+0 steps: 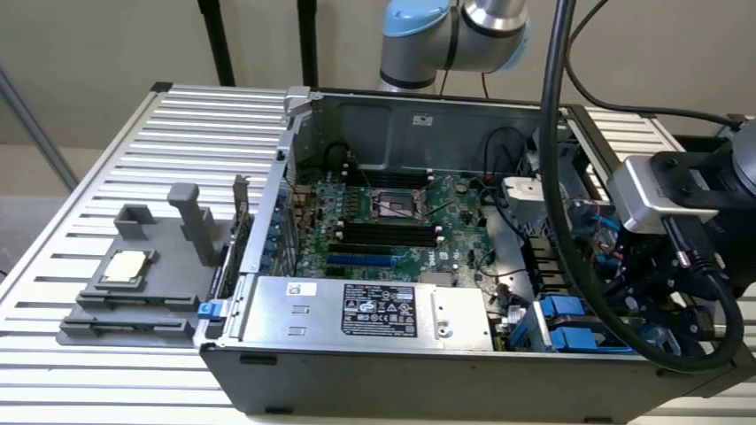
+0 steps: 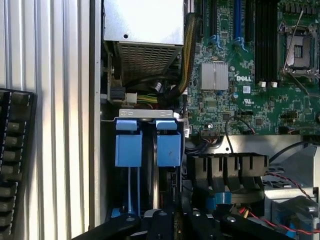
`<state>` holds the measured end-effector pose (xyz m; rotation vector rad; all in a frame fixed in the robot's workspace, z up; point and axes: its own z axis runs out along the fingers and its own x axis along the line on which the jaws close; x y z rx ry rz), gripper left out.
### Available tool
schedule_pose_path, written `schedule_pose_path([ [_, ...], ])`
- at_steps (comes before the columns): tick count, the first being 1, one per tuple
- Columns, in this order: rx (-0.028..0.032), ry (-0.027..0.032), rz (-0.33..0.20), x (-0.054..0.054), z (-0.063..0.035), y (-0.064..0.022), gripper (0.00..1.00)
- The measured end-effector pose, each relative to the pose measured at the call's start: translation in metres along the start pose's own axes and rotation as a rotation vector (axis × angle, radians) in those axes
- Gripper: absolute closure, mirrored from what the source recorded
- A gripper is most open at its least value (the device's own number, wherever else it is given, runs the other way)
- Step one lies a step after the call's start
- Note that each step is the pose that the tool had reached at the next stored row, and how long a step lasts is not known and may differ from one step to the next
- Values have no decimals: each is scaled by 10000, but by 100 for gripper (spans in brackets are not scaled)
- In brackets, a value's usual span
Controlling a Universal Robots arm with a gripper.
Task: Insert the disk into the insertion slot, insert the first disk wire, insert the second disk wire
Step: 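Insert the first disk wire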
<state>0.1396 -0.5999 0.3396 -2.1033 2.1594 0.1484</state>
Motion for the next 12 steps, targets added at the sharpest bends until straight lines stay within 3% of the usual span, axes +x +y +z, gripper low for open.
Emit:
schedule_pose_path([
  [3,42,31,60,-17,10,1,84],
  [5,62,103,102,-25,19,1,84],
  [9,89,417,176,-29,20,1,84],
  [12,97,537,208,-36,34,2,84],
])
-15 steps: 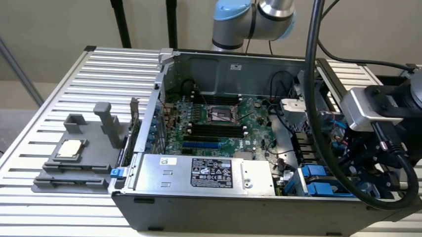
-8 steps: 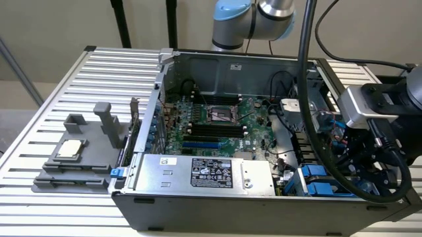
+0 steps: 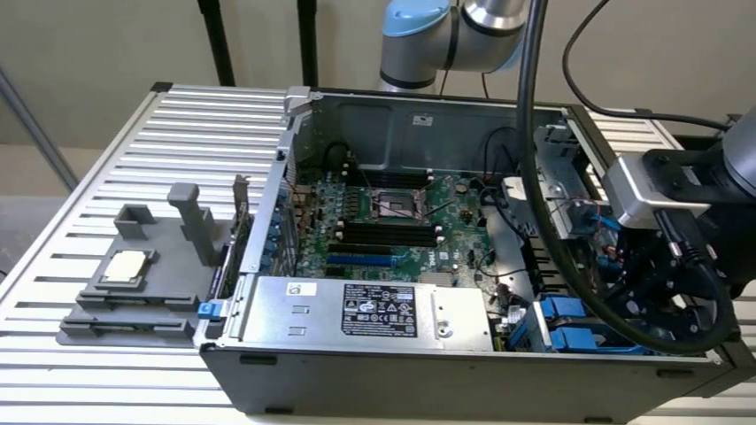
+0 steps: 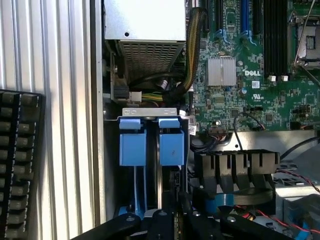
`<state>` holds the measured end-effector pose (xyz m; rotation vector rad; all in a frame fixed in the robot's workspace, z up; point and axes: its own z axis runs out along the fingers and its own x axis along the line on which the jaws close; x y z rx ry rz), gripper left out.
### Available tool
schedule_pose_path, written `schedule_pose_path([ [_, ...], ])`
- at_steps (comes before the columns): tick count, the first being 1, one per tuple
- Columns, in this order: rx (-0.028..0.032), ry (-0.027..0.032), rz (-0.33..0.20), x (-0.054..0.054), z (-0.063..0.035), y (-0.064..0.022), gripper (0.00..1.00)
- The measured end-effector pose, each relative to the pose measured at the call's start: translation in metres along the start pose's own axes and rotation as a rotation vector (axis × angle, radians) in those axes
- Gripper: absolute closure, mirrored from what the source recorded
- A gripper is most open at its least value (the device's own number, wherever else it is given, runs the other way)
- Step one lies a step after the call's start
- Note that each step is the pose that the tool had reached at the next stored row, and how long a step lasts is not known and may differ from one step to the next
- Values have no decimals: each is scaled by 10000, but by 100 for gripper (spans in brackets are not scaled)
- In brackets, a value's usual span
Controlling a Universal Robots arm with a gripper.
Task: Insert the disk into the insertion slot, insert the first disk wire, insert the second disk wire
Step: 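Insert the first disk wire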
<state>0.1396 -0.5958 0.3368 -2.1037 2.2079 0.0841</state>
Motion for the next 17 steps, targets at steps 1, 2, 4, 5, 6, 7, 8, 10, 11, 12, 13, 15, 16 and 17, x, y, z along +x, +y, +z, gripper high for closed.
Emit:
schedule_pose_path([
  [1,2,20,7,-7,5,1,84],
  [2,4,37,12,-15,9,1,84],
  [4,6,58,18,-38,14,2,84],
  [5,6,63,19,-53,16,3,84],
  [6,7,74,19,-68,18,3,84],
  [7,8,87,19,-82,19,4,84],
  [8,8,102,19,-92,21,4,84],
  [10,10,148,20,-101,23,4,84],
  [11,12,176,20,-103,25,3,84],
  [12,13,206,19,-104,28,0,84],
  [13,13,236,19,-105,30,-3,84],
  [15,16,284,21,-108,33,-5,84],
  [16,18,298,21,-109,35,-6,84],
  [17,19,308,20,-109,36,-7,84],
])
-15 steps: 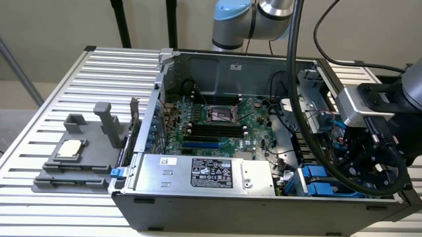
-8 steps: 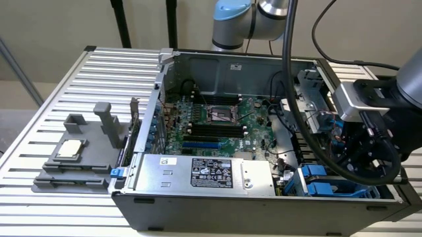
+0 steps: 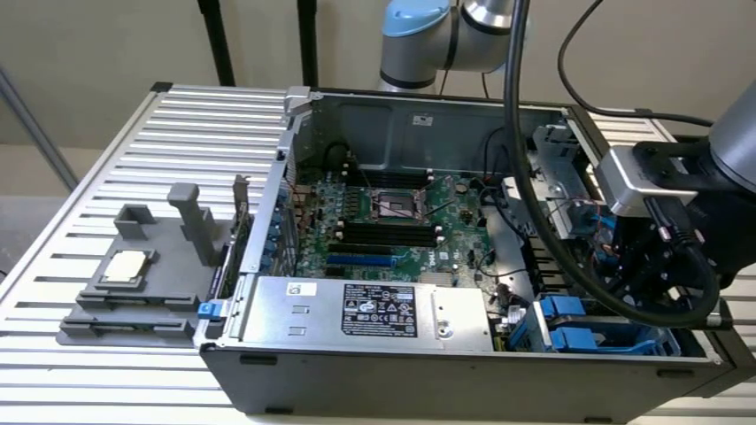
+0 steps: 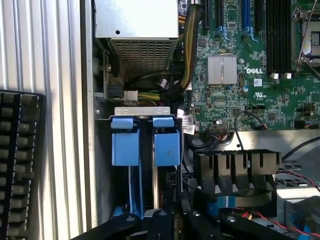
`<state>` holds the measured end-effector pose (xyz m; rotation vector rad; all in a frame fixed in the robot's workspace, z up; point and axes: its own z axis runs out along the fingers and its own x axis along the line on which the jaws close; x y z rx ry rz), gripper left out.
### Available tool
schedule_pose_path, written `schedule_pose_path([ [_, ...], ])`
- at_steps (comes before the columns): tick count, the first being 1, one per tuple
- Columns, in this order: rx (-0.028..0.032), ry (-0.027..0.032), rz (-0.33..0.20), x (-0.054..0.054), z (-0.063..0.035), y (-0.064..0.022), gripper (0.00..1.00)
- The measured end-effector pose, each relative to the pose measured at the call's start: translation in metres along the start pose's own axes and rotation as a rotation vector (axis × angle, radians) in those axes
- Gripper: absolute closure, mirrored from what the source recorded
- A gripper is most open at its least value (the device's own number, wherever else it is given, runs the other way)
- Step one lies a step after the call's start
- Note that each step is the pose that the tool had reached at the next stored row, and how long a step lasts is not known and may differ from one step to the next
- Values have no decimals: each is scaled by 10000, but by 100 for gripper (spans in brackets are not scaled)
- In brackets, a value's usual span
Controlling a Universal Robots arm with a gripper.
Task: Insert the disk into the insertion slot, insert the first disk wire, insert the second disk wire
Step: 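Insert the first disk wire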
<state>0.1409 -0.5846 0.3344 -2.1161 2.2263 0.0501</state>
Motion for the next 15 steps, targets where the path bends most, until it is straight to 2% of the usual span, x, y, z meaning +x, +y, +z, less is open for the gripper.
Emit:
schedule_pose_path([
  [4,0,-3,-4,-1,-4,-3,82],
  [5,-8,2,-2,-3,-31,-3,75],
  [15,-18,5,-1,-32,-473,-5,75],
])
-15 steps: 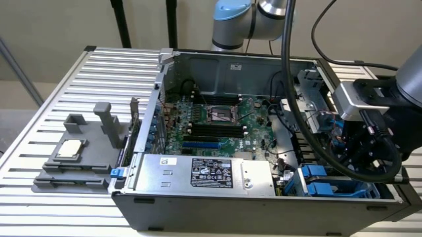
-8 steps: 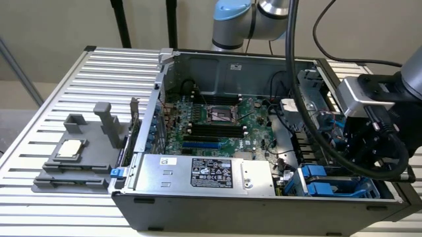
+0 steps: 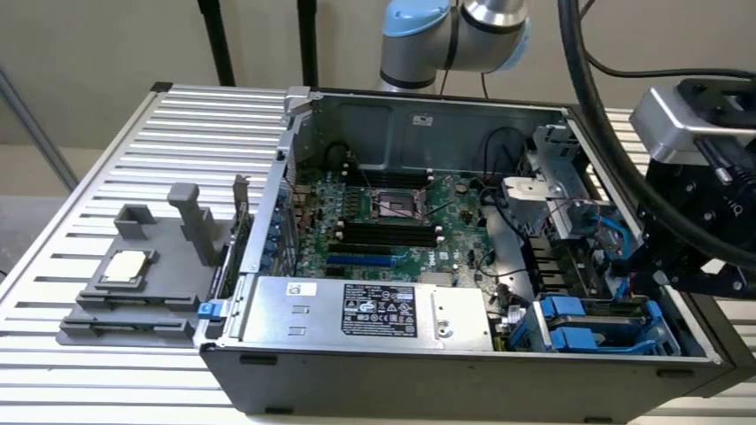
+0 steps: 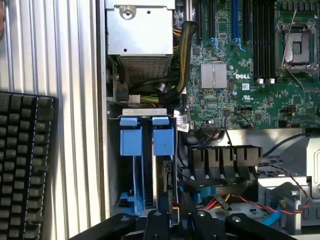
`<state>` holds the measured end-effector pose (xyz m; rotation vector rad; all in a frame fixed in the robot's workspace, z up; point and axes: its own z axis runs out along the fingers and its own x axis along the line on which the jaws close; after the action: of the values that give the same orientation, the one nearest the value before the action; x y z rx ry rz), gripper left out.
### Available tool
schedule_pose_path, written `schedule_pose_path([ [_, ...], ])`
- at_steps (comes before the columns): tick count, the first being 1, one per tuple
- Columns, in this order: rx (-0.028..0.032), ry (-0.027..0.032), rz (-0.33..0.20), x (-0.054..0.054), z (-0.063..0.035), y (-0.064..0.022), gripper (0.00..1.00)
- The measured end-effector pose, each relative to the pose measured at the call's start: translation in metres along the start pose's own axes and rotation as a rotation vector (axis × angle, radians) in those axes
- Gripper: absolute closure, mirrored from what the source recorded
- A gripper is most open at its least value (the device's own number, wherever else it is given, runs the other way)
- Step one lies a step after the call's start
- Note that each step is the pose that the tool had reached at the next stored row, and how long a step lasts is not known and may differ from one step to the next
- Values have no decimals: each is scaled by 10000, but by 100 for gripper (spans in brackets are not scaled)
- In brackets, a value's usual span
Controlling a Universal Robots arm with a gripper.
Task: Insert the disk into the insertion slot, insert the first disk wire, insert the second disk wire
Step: 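Insert the first disk wire, then insert the second disk wire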
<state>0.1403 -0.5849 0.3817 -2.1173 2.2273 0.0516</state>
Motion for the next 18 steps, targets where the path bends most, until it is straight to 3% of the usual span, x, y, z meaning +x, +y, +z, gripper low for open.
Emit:
schedule_pose_path([
  [4,0,-2,0,0,-117,102,75],
  [7,16,2,0,-4,-115,201,75],
  [10,31,26,-1,-61,-101,222,75],
  [12,36,75,-3,-109,-89,225,73],
  [13,38,96,-1,-126,-78,227,67],
  [16,42,167,1,-163,-41,222,67],
  [18,47,263,1,-182,-23,199,67],
])
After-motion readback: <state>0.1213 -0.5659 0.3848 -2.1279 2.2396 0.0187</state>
